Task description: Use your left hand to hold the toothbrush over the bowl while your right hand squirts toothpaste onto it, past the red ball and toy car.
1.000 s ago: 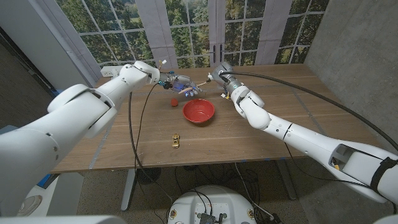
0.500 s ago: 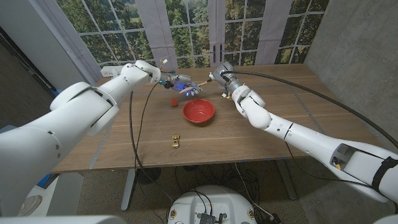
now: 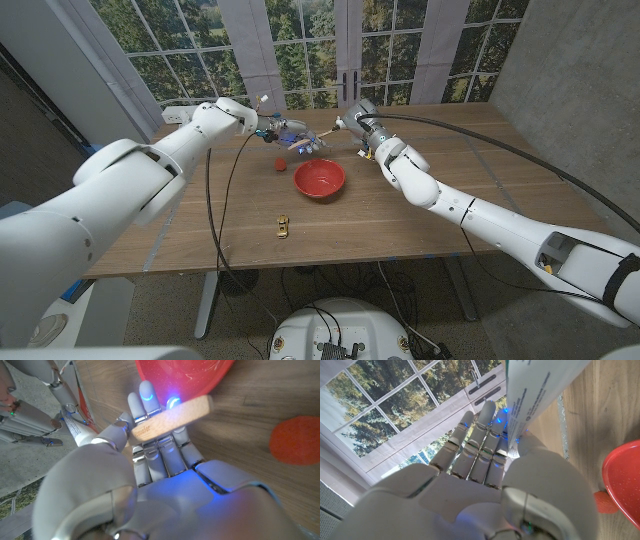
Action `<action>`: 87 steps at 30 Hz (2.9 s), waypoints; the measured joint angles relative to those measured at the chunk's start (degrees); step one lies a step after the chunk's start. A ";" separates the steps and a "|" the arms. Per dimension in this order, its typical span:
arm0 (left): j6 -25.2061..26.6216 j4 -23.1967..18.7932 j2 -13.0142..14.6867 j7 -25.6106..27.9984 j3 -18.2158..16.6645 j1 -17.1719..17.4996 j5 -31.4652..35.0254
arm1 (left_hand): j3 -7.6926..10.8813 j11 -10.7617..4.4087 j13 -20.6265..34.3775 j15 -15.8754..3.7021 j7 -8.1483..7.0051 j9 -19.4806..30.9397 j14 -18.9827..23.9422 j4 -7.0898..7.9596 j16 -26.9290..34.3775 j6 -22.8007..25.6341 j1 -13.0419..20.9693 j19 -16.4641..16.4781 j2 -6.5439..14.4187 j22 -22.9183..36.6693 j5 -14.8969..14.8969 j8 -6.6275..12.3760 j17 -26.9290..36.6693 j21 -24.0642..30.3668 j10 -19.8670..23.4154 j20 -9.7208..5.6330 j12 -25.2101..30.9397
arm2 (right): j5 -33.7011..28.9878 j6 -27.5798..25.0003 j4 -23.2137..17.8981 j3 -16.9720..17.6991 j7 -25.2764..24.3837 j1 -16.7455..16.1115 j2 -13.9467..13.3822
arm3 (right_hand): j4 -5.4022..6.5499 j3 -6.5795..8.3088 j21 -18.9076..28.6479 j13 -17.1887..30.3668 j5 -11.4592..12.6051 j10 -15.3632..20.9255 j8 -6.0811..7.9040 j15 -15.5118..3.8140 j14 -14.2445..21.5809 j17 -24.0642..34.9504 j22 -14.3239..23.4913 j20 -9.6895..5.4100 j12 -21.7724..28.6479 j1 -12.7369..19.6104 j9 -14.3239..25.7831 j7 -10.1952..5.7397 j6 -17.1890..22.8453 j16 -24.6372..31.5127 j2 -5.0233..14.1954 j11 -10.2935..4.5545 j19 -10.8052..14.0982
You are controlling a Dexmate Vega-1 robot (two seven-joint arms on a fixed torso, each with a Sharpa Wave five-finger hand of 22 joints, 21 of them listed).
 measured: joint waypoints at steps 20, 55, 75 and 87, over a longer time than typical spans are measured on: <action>-1.24 -0.81 0.11 -0.43 -0.44 0.41 -0.65 | -0.01 0.00 0.44 0.08 -0.31 -0.01 0.09 0.01 -0.21 0.32 -0.30 0.00 0.30 0.05 0.00 0.00 0.27 0.00 0.00 0.00 0.29 | -1.49 0.36 -0.69 -0.03 1.05 -0.07 0.07 | 0.00 0.00 0.88 -0.34 0.50 -0.09 -0.01 -0.01 0.00 2.20 -0.16 0.00 0.75 0.00 0.41 0.41 0.41 -0.85 0.00 -0.09 -1.25; 4.23 -11.53 4.72 6.89 -2.68 5.05 -5.83 | 2.69 0.08 0.26 0.00 -0.62 0.54 0.39 2.71 -0.66 0.63 -0.28 0.00 0.28 -0.10 0.00 0.05 0.53 0.00 0.10 0.00 0.29 | -4.94 0.05 -1.99 0.40 3.59 -1.43 -0.49 | 1.39 0.97 2.89 -3.96 0.48 0.23 -2.39 0.08 -0.09 5.93 -0.30 0.31 0.45 0.00 -0.93 -0.83 -0.23 -2.88 0.00 -0.58 -2.96; 1.72 -13.89 6.36 5.30 -6.06 8.25 -8.62 | 2.75 0.08 0.26 0.08 -0.92 0.80 0.48 2.77 -0.66 0.93 -0.27 0.00 0.27 -0.09 0.01 -0.05 0.52 0.00 0.09 0.00 0.29 | -6.33 0.92 -0.57 -0.23 4.17 -0.30 -0.01 | 1.69 1.29 3.77 -4.67 0.64 0.34 -3.92 0.19 0.02 7.38 -0.42 0.41 0.45 0.00 -2.20 -1.45 -0.84 -3.52 0.00 -0.68 -3.89; 0.78 -11.79 5.61 4.43 -6.17 7.62 -8.94 | 2.70 0.08 0.27 0.09 -0.91 1.07 0.49 2.86 -1.05 0.93 -0.14 0.00 0.14 -0.09 0.01 0.05 0.67 0.00 0.09 0.00 0.29 | -7.36 1.59 0.27 -0.65 5.80 0.10 0.49 | 1.69 1.28 4.21 -4.72 0.64 0.35 -4.83 -0.12 0.33 8.30 -0.70 0.61 0.45 0.00 -3.00 -1.19 -0.58 -3.99 0.00 -0.68 -4.08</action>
